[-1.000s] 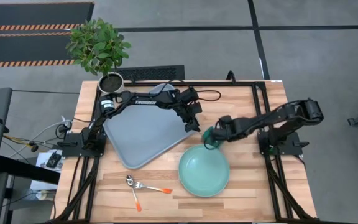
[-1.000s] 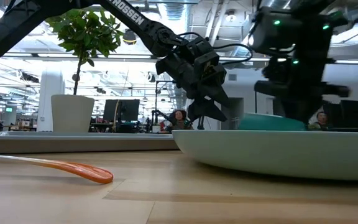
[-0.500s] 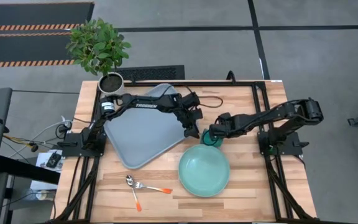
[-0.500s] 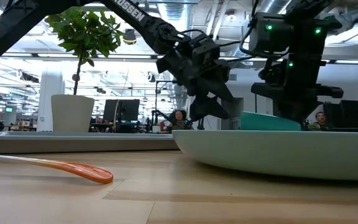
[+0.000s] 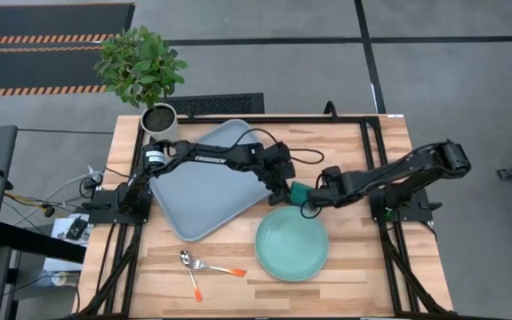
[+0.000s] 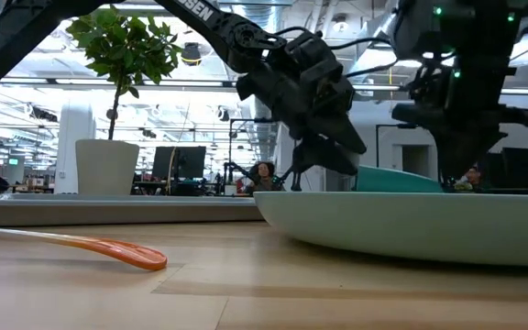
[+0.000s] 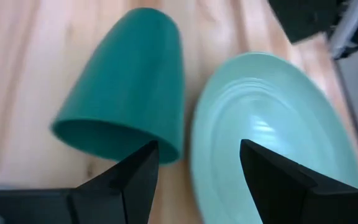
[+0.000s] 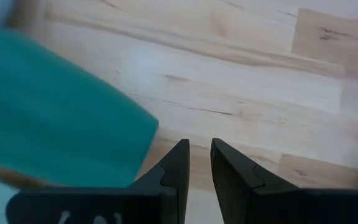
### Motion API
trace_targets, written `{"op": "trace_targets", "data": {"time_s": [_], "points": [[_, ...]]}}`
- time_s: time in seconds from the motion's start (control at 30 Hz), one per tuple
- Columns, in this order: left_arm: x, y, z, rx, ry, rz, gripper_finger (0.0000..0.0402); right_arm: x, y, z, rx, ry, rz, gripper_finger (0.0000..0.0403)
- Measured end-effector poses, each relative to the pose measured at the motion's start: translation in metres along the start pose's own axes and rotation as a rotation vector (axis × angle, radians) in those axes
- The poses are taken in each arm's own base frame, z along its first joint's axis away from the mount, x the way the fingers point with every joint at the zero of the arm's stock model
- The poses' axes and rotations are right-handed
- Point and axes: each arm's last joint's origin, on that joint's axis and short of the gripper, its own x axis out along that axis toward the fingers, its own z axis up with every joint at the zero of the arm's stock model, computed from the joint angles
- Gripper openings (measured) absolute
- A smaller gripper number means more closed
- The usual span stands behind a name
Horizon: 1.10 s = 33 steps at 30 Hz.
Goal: Pick and place plate/cup/fork/spoon on tray
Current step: Put the green cup on the gray serving tray
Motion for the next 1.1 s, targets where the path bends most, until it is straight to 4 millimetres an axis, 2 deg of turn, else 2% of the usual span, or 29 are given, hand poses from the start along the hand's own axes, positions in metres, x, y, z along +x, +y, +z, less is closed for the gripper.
{"op": "trace_targets", "data": {"time_s": [0.17, 0.43, 0.73, 0.9, 1.1], "points": [[0.0, 0.004, -0.001, -0.002, -0.004, 0.046, 0.0212, 0.014, 0.009, -0.006, -0.012, 0.003, -0.036, 0.0091], [0.001, 0.001, 0.004, 0.018, -0.055, 0.072, 0.0212, 0.03, 0.031, 0.0, -0.027, -0.006, 0.075, 0.0091], [0.0, 0.005, 0.003, 0.002, -0.052, 0.102, 0.0205, 0.023, 0.026, 0.004, -0.023, 0.002, 0.09, 0.0091], [-0.001, 0.006, 0.002, -0.013, -0.042, 0.115, 0.0158, 0.012, 0.018, 0.007, -0.027, -0.008, 0.094, 0.0091], [-0.001, 0.008, 0.002, -0.012, -0.053, 0.193, 0.0062, -0.009, 0.001, 0.009, 0.005, -0.029, 0.114, 0.0091]]}}
